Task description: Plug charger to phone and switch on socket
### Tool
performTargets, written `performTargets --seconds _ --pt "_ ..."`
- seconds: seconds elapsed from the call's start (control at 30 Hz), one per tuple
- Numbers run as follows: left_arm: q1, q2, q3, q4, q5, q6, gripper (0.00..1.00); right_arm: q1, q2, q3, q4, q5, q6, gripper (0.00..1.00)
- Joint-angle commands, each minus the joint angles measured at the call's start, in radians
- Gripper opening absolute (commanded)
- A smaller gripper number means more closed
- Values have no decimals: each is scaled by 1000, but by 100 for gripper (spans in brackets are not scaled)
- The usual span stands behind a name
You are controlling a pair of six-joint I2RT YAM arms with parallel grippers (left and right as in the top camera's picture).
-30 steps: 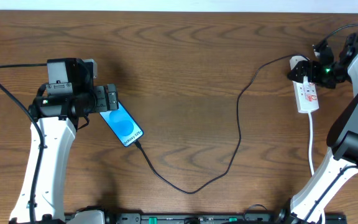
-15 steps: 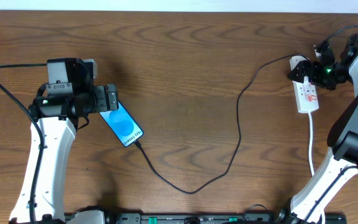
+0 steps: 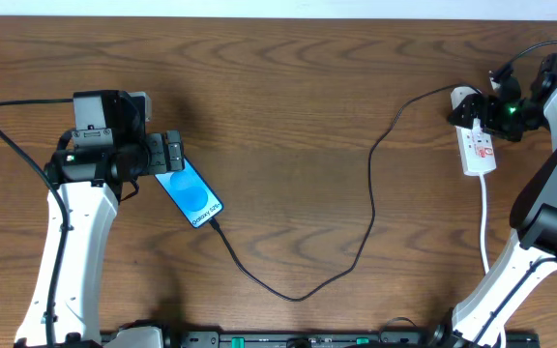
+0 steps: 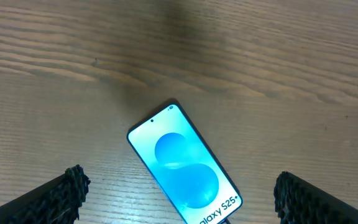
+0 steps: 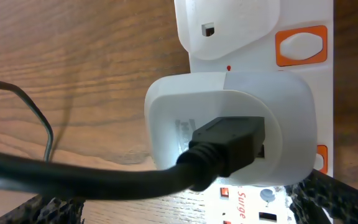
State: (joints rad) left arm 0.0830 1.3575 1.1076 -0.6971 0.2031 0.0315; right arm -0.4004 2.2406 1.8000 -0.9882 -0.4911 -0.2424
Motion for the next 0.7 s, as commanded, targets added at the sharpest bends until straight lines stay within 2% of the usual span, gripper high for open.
performTargets --seconds 0.0,0.67 --pt "0 -5 16 2 -14 17 98 35 44 -14 3 -150 3 99" --pt "0 -5 16 2 -13 17 98 35 44 -91 81 -174 3 99"
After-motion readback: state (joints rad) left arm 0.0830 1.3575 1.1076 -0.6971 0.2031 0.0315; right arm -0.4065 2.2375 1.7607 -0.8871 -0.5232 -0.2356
